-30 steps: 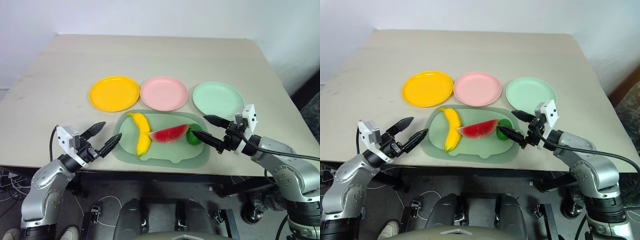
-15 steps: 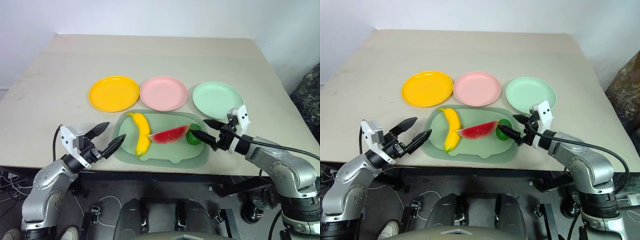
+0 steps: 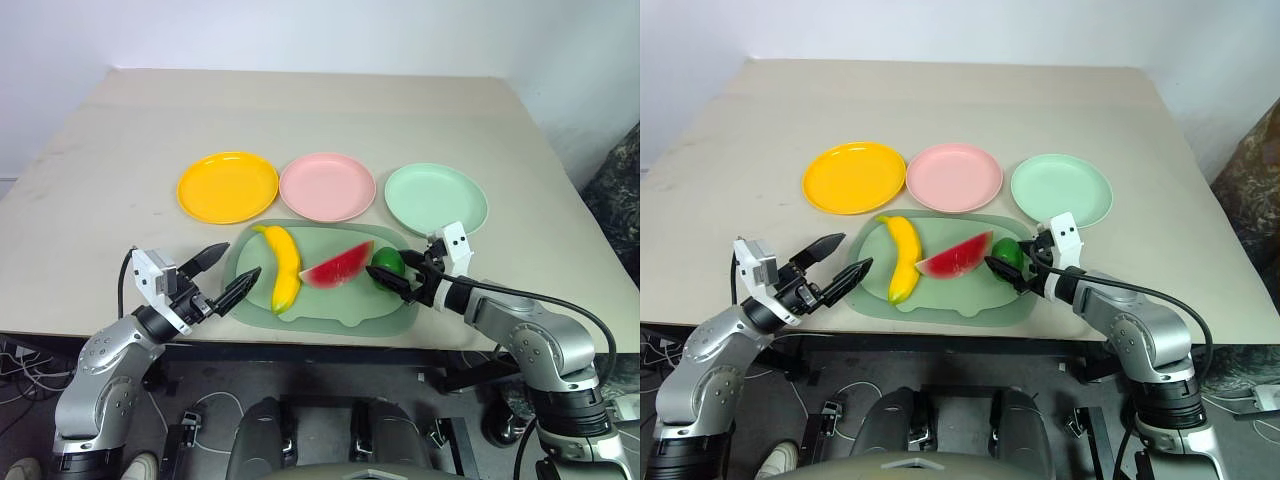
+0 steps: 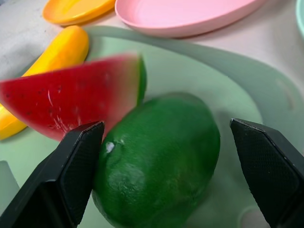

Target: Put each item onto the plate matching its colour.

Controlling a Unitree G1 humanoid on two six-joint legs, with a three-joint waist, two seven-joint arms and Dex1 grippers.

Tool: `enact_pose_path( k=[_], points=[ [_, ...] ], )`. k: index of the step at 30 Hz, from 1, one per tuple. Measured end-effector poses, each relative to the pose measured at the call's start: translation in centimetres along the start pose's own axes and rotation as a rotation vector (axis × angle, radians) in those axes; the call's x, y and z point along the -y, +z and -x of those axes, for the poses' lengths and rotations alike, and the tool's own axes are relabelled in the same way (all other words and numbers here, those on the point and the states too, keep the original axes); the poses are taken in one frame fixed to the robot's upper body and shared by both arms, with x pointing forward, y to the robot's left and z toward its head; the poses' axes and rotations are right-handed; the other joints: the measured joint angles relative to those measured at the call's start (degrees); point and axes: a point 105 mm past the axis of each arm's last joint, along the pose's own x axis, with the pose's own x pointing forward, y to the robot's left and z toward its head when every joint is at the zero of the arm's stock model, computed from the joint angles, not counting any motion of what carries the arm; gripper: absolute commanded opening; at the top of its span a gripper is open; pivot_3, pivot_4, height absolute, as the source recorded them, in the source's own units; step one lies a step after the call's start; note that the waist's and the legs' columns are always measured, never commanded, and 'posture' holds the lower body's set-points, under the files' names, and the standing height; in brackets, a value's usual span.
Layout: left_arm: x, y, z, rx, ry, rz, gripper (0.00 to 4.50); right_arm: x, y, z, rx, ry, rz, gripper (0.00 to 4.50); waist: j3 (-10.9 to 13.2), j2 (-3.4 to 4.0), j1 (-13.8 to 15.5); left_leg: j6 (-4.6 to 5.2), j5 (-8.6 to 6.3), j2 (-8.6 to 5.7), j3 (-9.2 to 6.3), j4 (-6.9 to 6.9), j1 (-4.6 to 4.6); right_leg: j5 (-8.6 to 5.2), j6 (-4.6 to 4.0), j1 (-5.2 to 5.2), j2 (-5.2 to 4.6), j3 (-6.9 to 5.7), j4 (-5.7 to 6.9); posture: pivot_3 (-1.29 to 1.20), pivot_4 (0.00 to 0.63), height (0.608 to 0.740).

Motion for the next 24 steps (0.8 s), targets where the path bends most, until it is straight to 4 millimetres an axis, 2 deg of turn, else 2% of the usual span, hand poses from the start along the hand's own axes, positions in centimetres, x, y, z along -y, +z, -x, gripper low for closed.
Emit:
enact_pose_path(
  k=[1, 2, 4, 7, 8, 11, 13, 15, 18, 20, 22, 24],
  points=[
    [0.0, 0.0, 0.0, 0.000, 0.000, 0.000, 4.47, 0.0, -0.1, 0.0, -0.006, 0.000, 0.002, 4.50, 0.0, 0.00, 0.0, 0.00, 0.00, 0.00, 0.00, 0.00, 0.00, 0.00, 0.00, 0.00, 0.00, 0.00, 0.00, 0.00, 0.150, 0.695],
    [0.0, 0.0, 0.0, 0.000, 0.000, 0.000, 4.49, 0.0, -0.2, 0.0, -0.010, -0.001, 0.004, 4.31, 0.0, 0.00, 0.0, 0.00, 0.00, 0.00, 0.00, 0.00, 0.00, 0.00, 0.00, 0.00, 0.00, 0.00, 0.00, 0.00, 0.150, 0.695],
    [0.0, 0.0, 0.0, 0.003, 0.001, 0.000, 4.50, 0.2, -0.3, 0.0, -0.022, -0.010, 0.017, 3.87, 0.0, 0.00, 0.0, 0.00, 0.00, 0.00, 0.00, 0.00, 0.00, 0.00, 0.00, 0.00, -0.01, 0.00, 0.00, 0.00, 0.150, 0.695],
    [0.0, 0.0, 0.0, 0.004, 0.002, 0.000, 4.50, 0.6, -0.3, 0.4, -0.034, -0.011, 0.040, 2.95, 0.0, 0.00, 0.1, 0.00, -0.01, 0.00, 0.00, 0.00, 0.00, 0.00, 0.00, -0.01, -0.01, 0.00, 0.00, 0.00, 0.150, 0.695],
    [0.0, 0.0, 0.0, 0.004, 0.002, 0.001, 4.50, 0.7, -0.3, 0.5, -0.037, -0.010, 0.047, 2.82, 0.0, 0.00, 0.1, 0.00, 0.00, 0.00, 0.00, 0.00, 0.00, 0.00, 0.00, 0.00, -0.01, 0.00, 0.00, 0.00, 0.150, 0.695],
    [0.0, 0.0, 0.0, 0.006, 0.003, 0.001, 4.50, 0.9, 0.0, 1.0, -0.032, 0.003, 0.049, 2.82, 0.0, 0.00, 0.0, 0.01, -0.01, 0.00, 0.00, 0.00, -0.01, 0.00, 0.00, -0.02, -0.01, 0.00, 0.00, 0.00, 0.150, 0.695],
    [0.0, 0.0, 0.0, 0.008, 0.005, 0.003, 4.50, 0.7, 0.9, 1.5, -0.003, 0.027, 0.038, 2.82, 0.0, 0.00, 0.0, 0.01, -0.01, 0.00, 0.00, 0.00, -0.03, 0.00, 0.00, -0.04, -0.01, 0.01, 0.00, 0.00, 0.150, 0.695],
    [0.0, -0.1, 0.0, 0.008, 0.007, 0.005, 4.50, 0.7, 2.9, 1.9, 0.052, 0.040, 0.051, 2.82, 0.0, 0.01, 0.0, 0.01, -0.01, 0.00, 0.00, 0.00, -0.03, 0.00, 0.00, -0.05, -0.01, 0.01, 0.00, 0.00, 0.150, 0.695],
    [0.0, -0.1, 0.1, 0.010, 0.014, 0.009, 4.50, 1.5, 7.0, 2.1, 0.150, -0.002, 0.129, 2.82, 0.0, 0.01, -0.3, 0.02, -0.01, 0.01, 0.02, 0.00, -0.02, 0.00, -0.01, -0.07, 0.00, 0.03, 0.00, 0.00, 0.150, 0.695],
    [0.0, -0.2, 0.1, 0.009, 0.019, 0.011, 4.50, 2.5, 8.4, 1.7, 0.164, -0.045, 0.170, 2.82, 0.0, 0.00, -0.7, 0.02, -0.01, 0.00, 0.02, -0.02, -0.03, 0.00, -0.01, -0.07, 0.00, 0.02, 0.00, 0.00, 0.150, 0.695],
    [-0.1, -0.3, 0.3, 0.007, 0.031, 0.012, 4.50, 4.4, 8.4, 0.8, 0.133, -0.119, 0.203, 2.82, 0.0, 0.00, -1.0, 0.00, 0.00, -0.01, 0.06, -0.02, -0.06, 0.00, 0.00, -0.09, 0.00, 0.02, -0.01, 0.00, 0.150, 0.695],
    [-0.2, -0.3, 0.4, 0.005, 0.041, 0.012, 4.50, 6.4, 7.4, -0.2, 0.067, -0.187, 0.210, 2.82, 0.0, 0.01, -1.1, -0.24, 0.14, -0.02, 0.12, -0.02, -0.06, 0.00, 0.00, -0.12, 0.00, 0.04, -0.01, 0.00, 0.150, 0.695]
  ],
)
